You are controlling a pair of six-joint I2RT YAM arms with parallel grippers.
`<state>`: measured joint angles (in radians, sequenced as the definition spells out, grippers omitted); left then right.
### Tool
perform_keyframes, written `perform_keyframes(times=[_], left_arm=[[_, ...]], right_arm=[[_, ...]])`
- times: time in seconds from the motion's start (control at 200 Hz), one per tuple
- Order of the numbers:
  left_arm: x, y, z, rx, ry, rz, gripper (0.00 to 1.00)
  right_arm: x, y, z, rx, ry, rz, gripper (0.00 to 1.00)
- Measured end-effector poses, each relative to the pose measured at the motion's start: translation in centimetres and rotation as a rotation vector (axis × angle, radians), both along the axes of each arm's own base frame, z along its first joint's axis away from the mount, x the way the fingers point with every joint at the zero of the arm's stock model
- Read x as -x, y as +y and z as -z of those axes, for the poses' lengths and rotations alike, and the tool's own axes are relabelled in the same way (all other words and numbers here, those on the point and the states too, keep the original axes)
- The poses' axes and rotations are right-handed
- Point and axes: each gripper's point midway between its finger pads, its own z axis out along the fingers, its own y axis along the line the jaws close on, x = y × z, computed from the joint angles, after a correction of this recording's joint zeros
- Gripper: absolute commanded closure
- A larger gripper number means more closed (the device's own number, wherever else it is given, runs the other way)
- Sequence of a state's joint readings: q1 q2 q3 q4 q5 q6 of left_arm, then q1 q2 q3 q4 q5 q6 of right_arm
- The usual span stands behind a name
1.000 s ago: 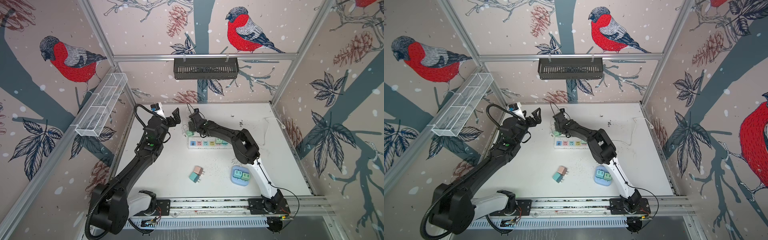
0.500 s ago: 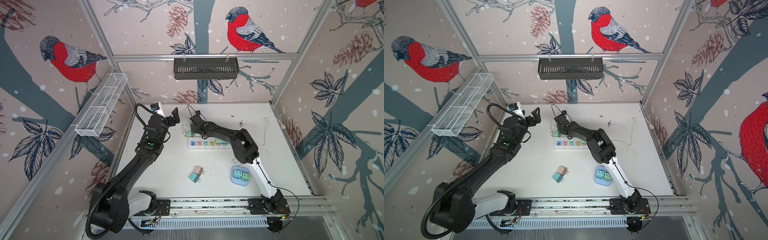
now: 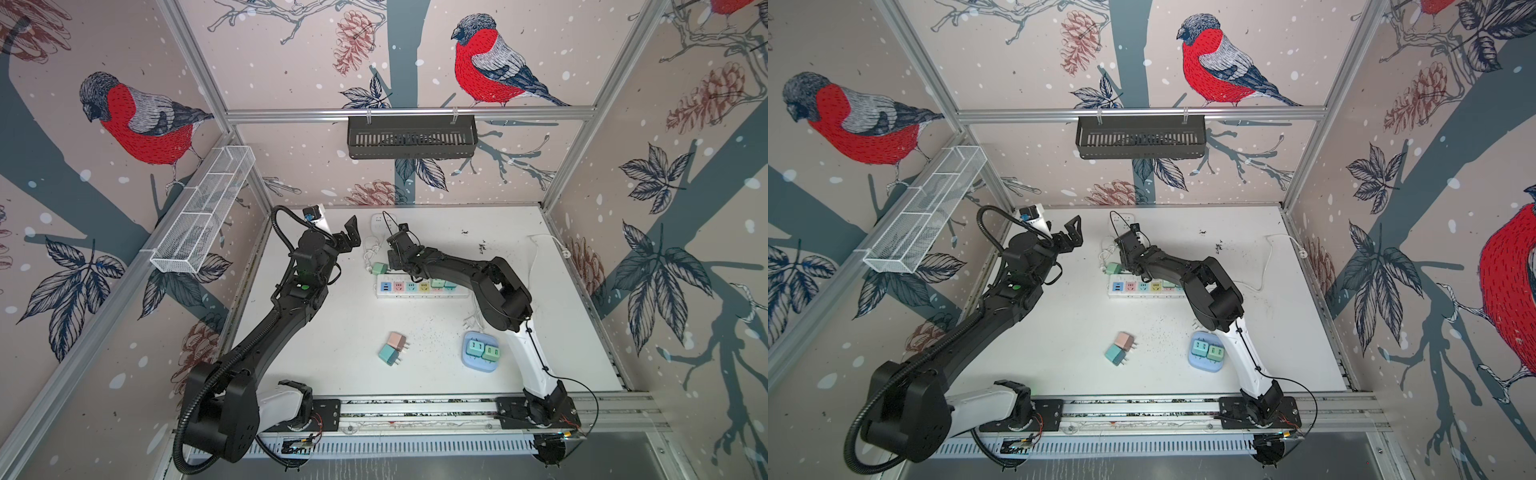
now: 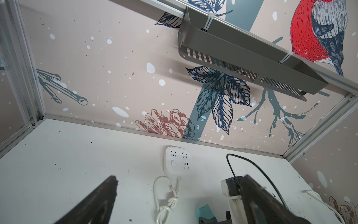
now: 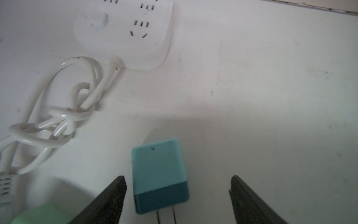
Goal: Insert the plug
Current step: 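Lower the right gripper onto the teal adapter near the white cube and close, then lift the teal adapter with the right gripper toward the left gripper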
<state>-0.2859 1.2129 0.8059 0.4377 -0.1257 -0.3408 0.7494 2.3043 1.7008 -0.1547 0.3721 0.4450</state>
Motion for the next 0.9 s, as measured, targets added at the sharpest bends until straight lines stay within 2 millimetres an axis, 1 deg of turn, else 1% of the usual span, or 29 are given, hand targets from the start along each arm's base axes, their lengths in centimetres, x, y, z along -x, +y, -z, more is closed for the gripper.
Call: perform_keyframes(times=[0.125, 0.245, 0.27, 0.35, 0.395, 0.565, 0.655, 0.756, 0.826, 0.901], left_arm=[[0.1, 0.0, 0.1, -0.001, 0.002, -0.001, 0.02], [0.0, 0.0, 0.1, -0.001, 0.003, 0.000, 0.01], [0.0, 0.0, 0.2, -0.001, 0.004, 0.000, 0.02], [0.0, 0.0, 0.1, -0.001, 0.004, 0.000, 0.02], [0.0, 0.0, 0.0, -0.001, 0.003, 0.000, 0.01], [0.2, 0.1, -0.1, 0.000, -0.001, 0.000, 0.02], [0.2, 0.0, -0.1, 0.000, -0.001, 0.000, 0.02], [0.1, -0.4, 0.0, 0.002, 0.002, 0.023, 0.02], [0.1, -0.7, -0.1, 0.001, 0.008, 0.039, 0.01], [0.1, -0.8, -0.3, 0.001, 0.007, 0.047, 0.02]], right_arm=[[-0.2, 0.6, 0.9, -0.038, 0.026, -0.029, 0.22], [-0.3, 1.1, 1.8, -0.053, 0.051, -0.049, 0.33], [-0.3, 1.2, 1.8, -0.058, 0.052, -0.053, 0.35], [-0.5, 1.4, 1.8, -0.071, 0.057, -0.061, 0.45], [-0.6, 1.3, 1.9, -0.075, 0.060, -0.060, 0.48], [-0.8, 1.2, 1.8, -0.092, 0.062, -0.061, 0.56], [-0.7, 1.6, 1.7, -0.103, 0.062, -0.073, 0.59], [-0.6, 1.7, 1.7, -0.108, 0.061, -0.078, 0.62], [-0.1, 1.6, 1.4, -0.112, 0.070, -0.085, 0.64], [0.3, 1.3, 0.4, -0.116, 0.064, -0.087, 0.66]])
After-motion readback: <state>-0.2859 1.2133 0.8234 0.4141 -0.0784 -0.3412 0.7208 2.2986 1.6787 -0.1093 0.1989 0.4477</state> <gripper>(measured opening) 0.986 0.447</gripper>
